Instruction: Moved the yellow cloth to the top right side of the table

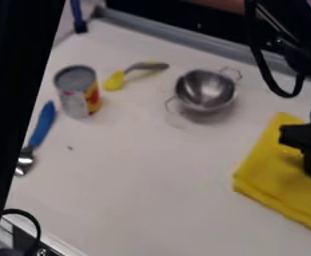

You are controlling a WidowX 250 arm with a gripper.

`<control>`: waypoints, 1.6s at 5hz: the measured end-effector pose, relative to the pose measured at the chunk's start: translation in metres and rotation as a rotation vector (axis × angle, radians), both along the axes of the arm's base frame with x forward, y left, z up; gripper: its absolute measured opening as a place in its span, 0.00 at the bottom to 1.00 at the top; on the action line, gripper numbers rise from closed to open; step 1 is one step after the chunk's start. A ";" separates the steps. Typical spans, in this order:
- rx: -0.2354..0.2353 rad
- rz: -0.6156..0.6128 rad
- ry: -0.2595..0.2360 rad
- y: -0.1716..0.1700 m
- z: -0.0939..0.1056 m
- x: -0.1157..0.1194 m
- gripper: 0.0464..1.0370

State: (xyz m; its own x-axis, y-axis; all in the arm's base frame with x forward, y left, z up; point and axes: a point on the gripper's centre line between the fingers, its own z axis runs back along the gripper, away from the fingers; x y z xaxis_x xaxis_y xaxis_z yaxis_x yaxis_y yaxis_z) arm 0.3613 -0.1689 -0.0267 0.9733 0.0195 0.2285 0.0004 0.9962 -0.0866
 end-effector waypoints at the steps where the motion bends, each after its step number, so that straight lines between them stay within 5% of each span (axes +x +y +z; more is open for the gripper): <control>1: 0.013 0.003 0.002 0.017 -0.001 0.007 0.01; 3: 0.028 0.014 0.046 0.046 0.000 0.021 0.01; 6: -0.041 0.065 0.115 0.067 0.007 0.012 0.02; 8: -0.086 0.136 0.114 0.075 0.043 0.011 0.40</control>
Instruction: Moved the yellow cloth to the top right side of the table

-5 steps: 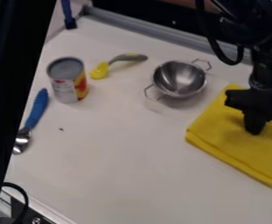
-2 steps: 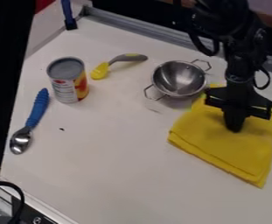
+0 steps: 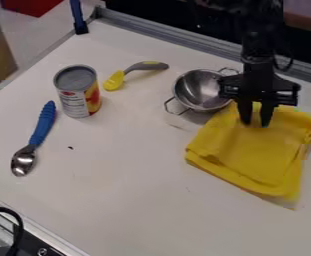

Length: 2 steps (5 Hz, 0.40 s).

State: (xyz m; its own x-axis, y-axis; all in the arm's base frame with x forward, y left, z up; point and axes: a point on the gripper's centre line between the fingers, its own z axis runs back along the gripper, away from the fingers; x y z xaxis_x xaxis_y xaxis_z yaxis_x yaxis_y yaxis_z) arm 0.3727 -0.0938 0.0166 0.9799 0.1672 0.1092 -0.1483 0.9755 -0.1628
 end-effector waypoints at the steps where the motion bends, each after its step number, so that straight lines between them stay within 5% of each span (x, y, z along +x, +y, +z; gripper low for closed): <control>1: -0.034 0.034 -0.012 -0.003 0.022 -0.003 0.70; 2: -0.052 0.038 0.037 -0.003 0.030 -0.012 0.94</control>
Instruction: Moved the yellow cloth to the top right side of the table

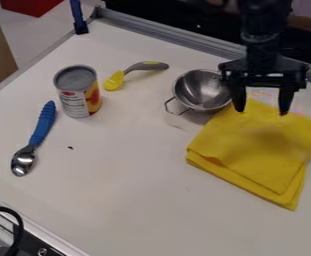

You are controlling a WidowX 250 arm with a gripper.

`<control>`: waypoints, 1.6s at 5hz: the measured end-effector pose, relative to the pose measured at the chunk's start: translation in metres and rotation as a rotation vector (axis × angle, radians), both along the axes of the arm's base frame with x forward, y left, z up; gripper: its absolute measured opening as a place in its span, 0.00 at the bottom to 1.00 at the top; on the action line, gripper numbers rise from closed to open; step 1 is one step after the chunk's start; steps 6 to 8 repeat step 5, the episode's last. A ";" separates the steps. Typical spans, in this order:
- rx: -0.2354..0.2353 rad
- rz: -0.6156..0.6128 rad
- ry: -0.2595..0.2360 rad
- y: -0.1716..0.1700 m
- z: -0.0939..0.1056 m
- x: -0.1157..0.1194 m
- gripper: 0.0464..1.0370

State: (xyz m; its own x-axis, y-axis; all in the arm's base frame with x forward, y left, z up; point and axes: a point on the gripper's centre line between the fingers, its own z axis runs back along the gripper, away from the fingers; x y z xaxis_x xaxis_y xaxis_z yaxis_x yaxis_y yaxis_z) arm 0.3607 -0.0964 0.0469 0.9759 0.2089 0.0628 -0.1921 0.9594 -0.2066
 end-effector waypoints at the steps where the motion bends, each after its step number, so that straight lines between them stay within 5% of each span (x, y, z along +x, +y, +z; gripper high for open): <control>1: 0.032 0.043 0.026 -0.001 0.000 -0.003 0.96; 3: 0.047 0.056 -0.026 0.025 -0.003 -0.018 0.96; 5: 0.094 0.178 -0.139 0.087 -0.001 -0.013 0.96; 8: 0.094 0.178 -0.139 0.087 -0.001 -0.013 0.96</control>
